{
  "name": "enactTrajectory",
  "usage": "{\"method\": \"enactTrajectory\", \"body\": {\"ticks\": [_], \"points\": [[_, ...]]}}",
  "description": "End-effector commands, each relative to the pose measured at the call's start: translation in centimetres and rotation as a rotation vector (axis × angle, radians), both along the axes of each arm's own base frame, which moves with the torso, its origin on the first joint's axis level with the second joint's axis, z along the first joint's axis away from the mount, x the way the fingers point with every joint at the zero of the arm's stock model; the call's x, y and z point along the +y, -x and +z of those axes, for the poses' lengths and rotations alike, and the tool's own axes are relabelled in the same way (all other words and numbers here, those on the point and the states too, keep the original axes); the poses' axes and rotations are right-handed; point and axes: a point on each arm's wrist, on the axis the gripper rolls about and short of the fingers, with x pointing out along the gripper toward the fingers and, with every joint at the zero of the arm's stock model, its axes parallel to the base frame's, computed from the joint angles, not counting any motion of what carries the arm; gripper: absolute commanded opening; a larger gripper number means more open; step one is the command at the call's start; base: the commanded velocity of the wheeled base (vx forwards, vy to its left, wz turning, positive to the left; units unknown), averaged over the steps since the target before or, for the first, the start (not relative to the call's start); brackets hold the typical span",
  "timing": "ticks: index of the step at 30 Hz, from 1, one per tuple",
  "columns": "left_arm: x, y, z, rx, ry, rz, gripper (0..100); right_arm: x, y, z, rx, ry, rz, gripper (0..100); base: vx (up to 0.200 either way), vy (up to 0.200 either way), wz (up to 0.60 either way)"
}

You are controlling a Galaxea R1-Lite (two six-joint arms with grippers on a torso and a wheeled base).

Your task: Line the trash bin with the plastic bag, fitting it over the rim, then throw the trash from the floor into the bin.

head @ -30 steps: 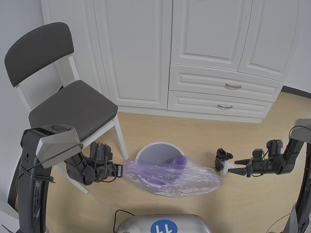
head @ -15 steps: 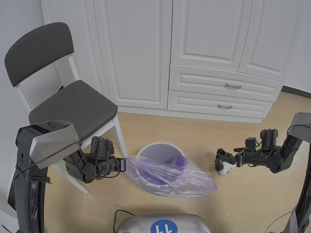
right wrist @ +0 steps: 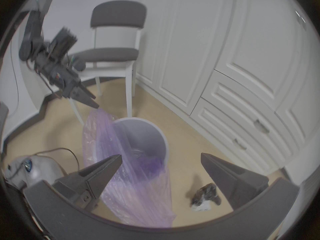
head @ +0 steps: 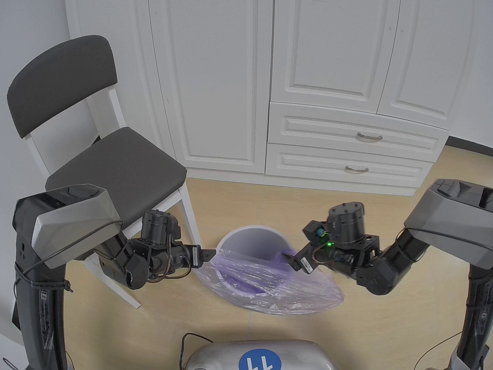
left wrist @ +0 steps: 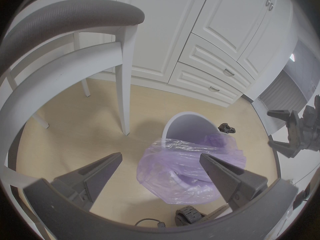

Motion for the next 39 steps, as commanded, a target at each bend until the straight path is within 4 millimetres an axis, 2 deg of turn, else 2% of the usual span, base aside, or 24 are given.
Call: {"method": "enactTrajectory", "body": {"ticks": [1, 6, 12, 17, 27, 34, 39], "points": [[0.2, 0.6, 1.8, -0.024, 0.028, -0.016, 100, 6.5, -0.4, -2.0, -0.048, 0.201, 0.082, 100, 0.000, 0.000, 0.00], [0.2, 0.6, 1.9, -0.024, 0.028, -0.016, 100, 7.9, -1.7, -4.4, -0.100, 0.352, 0.098, 100, 0.000, 0.000, 0.00], [0.3, 0.6, 2.1, -0.029, 0.029, -0.013, 100, 8.9, -0.3, -5.7, -0.063, 0.451, 0.170, 100, 0.000, 0.000, 0.00], [0.3, 0.6, 2.0, -0.027, 0.024, -0.016, 100, 9.1, -0.1, -6.9, -0.034, 0.497, 0.160, 100, 0.000, 0.000, 0.00], [0.4, 0.6, 1.9, -0.027, 0.023, -0.014, 100, 9.4, 0.1, -7.7, -0.024, 0.508, 0.173, 100, 0.000, 0.000, 0.00], [0.4, 0.6, 2.0, -0.030, 0.022, -0.013, 100, 10.0, -1.2, -9.9, -0.006, 0.517, 0.165, 100, 0.000, 0.000, 0.00], [0.5, 0.6, 2.0, -0.027, 0.021, -0.012, 100, 10.2, -0.4, -9.2, -0.008, 0.513, 0.175, 100, 0.000, 0.000, 0.00]]}}
